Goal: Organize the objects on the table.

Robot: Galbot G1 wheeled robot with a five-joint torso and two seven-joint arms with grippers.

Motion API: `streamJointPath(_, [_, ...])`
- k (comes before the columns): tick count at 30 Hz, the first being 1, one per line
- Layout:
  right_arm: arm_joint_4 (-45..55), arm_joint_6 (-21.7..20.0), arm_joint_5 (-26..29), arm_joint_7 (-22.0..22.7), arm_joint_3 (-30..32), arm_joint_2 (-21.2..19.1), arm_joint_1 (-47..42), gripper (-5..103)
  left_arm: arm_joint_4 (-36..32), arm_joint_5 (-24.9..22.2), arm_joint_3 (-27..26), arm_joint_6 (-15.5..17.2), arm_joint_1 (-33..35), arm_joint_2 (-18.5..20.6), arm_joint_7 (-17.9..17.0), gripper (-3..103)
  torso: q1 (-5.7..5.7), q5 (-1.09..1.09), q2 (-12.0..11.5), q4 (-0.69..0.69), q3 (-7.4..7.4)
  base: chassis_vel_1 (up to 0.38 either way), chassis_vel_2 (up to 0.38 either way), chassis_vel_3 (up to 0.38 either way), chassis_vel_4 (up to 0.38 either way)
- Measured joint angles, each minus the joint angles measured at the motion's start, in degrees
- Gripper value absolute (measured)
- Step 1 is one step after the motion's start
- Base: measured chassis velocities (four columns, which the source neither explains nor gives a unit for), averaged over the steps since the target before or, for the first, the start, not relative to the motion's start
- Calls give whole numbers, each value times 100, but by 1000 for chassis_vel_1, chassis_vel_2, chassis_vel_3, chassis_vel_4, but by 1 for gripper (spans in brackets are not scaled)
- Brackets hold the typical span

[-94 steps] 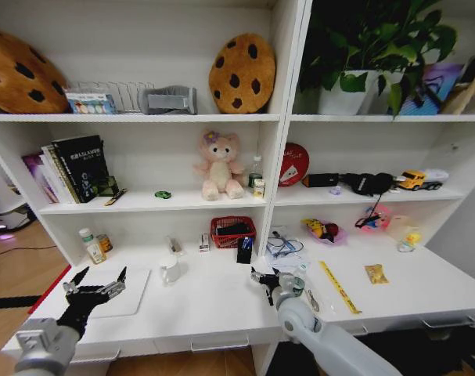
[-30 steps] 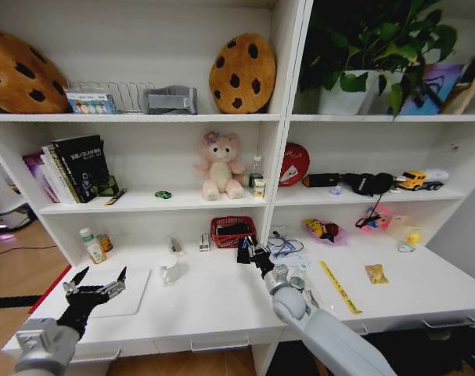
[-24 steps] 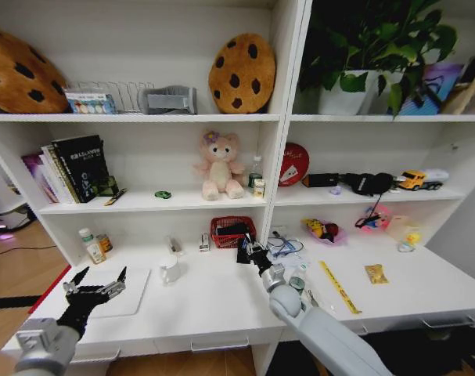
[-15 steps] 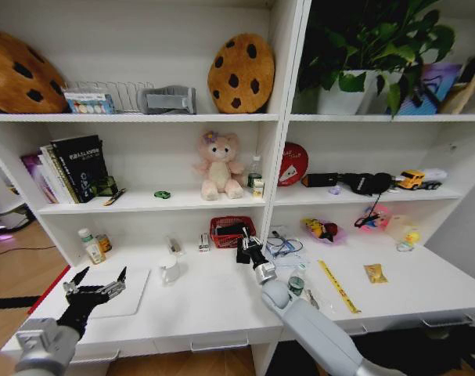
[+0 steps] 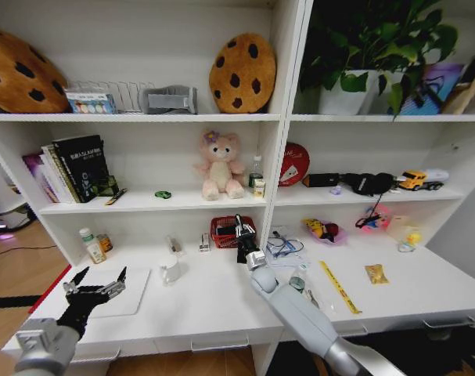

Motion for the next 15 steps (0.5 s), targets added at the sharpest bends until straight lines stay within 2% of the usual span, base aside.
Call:
streamJointPath(9, [-682, 267, -100, 37, 56, 191, 141, 11, 0, 0, 0, 0, 0, 0, 0, 100, 0, 1, 0, 1, 0, 0, 0, 0, 0])
streamJointPath(15, [-816, 293, -110, 31, 18, 230, 218, 11, 0, 0, 0, 0, 0, 0, 0, 100, 0, 0, 0, 1, 0, 0, 0, 0, 0])
